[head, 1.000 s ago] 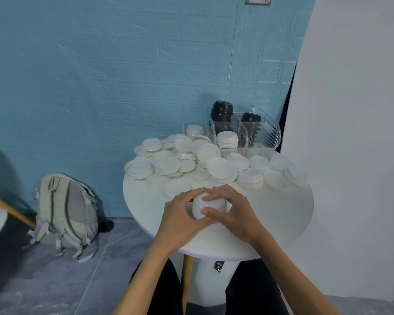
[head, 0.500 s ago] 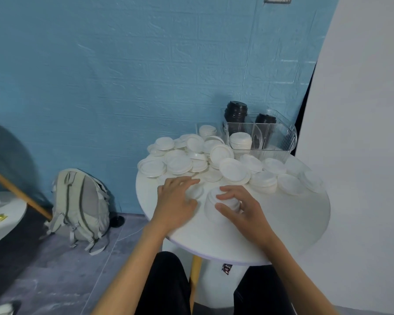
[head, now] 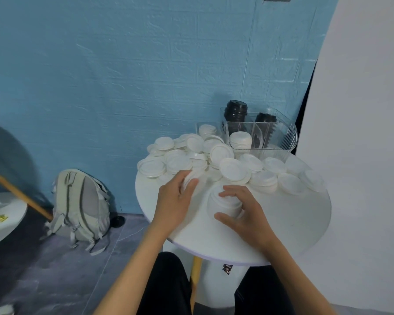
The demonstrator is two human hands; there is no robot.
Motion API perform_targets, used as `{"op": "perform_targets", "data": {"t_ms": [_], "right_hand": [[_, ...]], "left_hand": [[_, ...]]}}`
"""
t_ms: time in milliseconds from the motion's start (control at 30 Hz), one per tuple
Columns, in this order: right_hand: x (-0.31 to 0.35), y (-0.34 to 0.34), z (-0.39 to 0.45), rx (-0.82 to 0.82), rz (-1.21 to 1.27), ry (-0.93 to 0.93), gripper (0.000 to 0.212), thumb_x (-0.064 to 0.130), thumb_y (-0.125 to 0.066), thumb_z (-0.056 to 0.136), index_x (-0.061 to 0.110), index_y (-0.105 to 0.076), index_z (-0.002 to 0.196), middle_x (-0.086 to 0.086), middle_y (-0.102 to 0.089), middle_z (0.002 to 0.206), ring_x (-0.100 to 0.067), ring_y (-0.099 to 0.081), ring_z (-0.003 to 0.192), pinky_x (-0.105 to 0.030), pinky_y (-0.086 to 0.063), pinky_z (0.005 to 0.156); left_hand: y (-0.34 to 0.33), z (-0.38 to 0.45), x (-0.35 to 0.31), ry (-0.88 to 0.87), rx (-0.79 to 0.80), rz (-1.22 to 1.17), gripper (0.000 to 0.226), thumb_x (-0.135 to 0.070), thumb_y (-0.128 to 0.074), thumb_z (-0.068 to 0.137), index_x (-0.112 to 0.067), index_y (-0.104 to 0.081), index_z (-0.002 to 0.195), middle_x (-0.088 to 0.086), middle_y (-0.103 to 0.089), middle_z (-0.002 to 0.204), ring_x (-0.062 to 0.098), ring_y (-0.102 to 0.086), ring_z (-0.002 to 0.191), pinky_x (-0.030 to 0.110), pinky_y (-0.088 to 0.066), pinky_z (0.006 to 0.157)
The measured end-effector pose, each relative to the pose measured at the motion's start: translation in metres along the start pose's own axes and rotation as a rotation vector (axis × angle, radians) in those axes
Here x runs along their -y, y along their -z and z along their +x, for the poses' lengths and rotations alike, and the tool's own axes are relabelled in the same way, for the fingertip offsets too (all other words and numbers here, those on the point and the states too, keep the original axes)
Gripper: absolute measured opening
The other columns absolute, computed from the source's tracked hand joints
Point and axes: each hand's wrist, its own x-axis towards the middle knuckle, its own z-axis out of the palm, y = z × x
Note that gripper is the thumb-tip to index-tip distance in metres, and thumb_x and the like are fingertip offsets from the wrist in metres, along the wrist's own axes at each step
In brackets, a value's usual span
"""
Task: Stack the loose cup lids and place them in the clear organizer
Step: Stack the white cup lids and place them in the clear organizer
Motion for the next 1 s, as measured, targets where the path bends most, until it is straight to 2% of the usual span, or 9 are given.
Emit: {"op": "perform_targets", "data": {"t_ms": [100, 167, 267, 367, 467, 633, 700, 833, 1000], "right_hand": [[0.0, -0.002, 0.001, -0.023, 0.036, -0.048, 0.066, 0.037, -0.089, 0.064, 0.046, -0.049, 0.117, 0.018, -0.049, 0.128, -0.008, -0.05, 0.125, -0.034, -0.048, 0.099], [-0.002, -0.003, 0.001, -0.022, 0.084, -0.094, 0.081, 0.043, -0.09, 0.06, 0.051, -0.04, 0.122, 0.015, -0.043, 0.134, -0.007, -0.05, 0.127, -0.04, -0.049, 0.104], [-0.003, -0.003, 0.001, -0.017, 0.148, -0.126, 0.103, 0.037, -0.095, 0.058, 0.048, -0.032, 0.138, 0.014, -0.036, 0.146, -0.007, -0.049, 0.133, -0.045, -0.048, 0.109], [-0.001, -0.004, 0.004, 0.019, 0.101, -0.112, 0.117, 0.04, -0.093, 0.06, 0.04, -0.025, 0.155, 0.019, -0.03, 0.156, -0.007, -0.036, 0.145, -0.044, -0.041, 0.116], [0.002, -0.006, 0.004, 0.049, 0.029, -0.086, 0.106, 0.044, -0.089, 0.069, 0.043, -0.028, 0.155, 0.019, -0.031, 0.16, 0.001, -0.026, 0.149, -0.043, -0.034, 0.121], [0.002, -0.004, 0.003, 0.059, -0.025, -0.045, 0.086, 0.037, -0.09, 0.073, 0.055, -0.038, 0.14, 0.02, -0.036, 0.156, 0.007, -0.028, 0.146, -0.033, -0.031, 0.122], [0.001, -0.004, 0.003, 0.056, -0.021, -0.048, 0.081, 0.048, -0.086, 0.071, 0.053, -0.041, 0.138, 0.015, -0.041, 0.154, 0.004, -0.034, 0.144, -0.032, -0.032, 0.121], [0.002, -0.005, 0.001, 0.092, 0.005, -0.103, 0.079, 0.063, -0.08, 0.069, 0.047, -0.046, 0.139, 0.019, -0.043, 0.152, 0.007, -0.036, 0.142, -0.029, -0.034, 0.119], [0.01, -0.001, 0.003, 0.062, 0.158, -0.211, 0.047, 0.053, -0.064, 0.09, 0.035, -0.062, 0.133, 0.026, -0.054, 0.14, 0.011, -0.047, 0.131, -0.036, -0.039, 0.117]], "left_hand": [[-0.005, 0.005, -0.021, 0.139, -0.04, -0.406, 0.017, -0.023, -0.063, 0.101, -0.028, -0.069, 0.115, -0.014, -0.077, 0.1, 0.004, -0.07, 0.092, 0.023, -0.057, 0.08], [-0.011, 0.006, -0.034, 0.236, 0.014, -0.568, 0.021, -0.018, -0.065, 0.1, -0.021, -0.071, 0.12, -0.004, -0.079, 0.092, 0.006, -0.07, 0.086, 0.026, -0.06, 0.073], [-0.025, 0.002, -0.036, 0.289, 0.054, -0.554, 0.021, -0.016, -0.067, 0.098, -0.022, -0.074, 0.118, -0.001, -0.079, 0.085, 0.008, -0.07, 0.081, 0.025, -0.058, 0.07], [-0.035, -0.001, -0.026, 0.243, 0.008, -0.415, 0.017, -0.022, -0.074, 0.094, -0.03, -0.078, 0.108, -0.011, -0.079, 0.091, 0.007, -0.07, 0.085, 0.019, -0.054, 0.078], [-0.041, -0.004, -0.026, 0.194, -0.024, -0.211, 0.014, -0.031, -0.077, 0.091, -0.032, -0.08, 0.105, -0.022, -0.076, 0.091, 0.001, -0.066, 0.087, 0.012, -0.047, 0.079], [-0.048, -0.006, -0.028, 0.203, -0.052, -0.115, 0.013, -0.038, -0.074, 0.09, -0.034, -0.077, 0.102, -0.019, -0.068, 0.105, 0.004, -0.063, 0.089, 0.025, -0.05, 0.085], [-0.048, -0.006, -0.024, 0.237, -0.051, -0.118, 0.009, -0.038, -0.074, 0.09, -0.035, -0.076, 0.098, -0.016, -0.066, 0.107, 0.005, -0.065, 0.09, 0.03, -0.053, 0.089], [-0.042, -0.006, -0.02, 0.286, -0.027, -0.159, 0.005, -0.032, -0.074, 0.091, -0.031, -0.078, 0.09, -0.02, -0.075, 0.09, 0.0, -0.067, 0.091, 0.033, -0.055, 0.093], [-0.04, -0.012, -0.017, 0.269, -0.031, -0.173, 0.006, -0.031, -0.073, 0.093, -0.031, -0.079, 0.091, -0.025, -0.075, 0.085, -0.005, -0.068, 0.085, 0.028, -0.054, 0.09]]}}
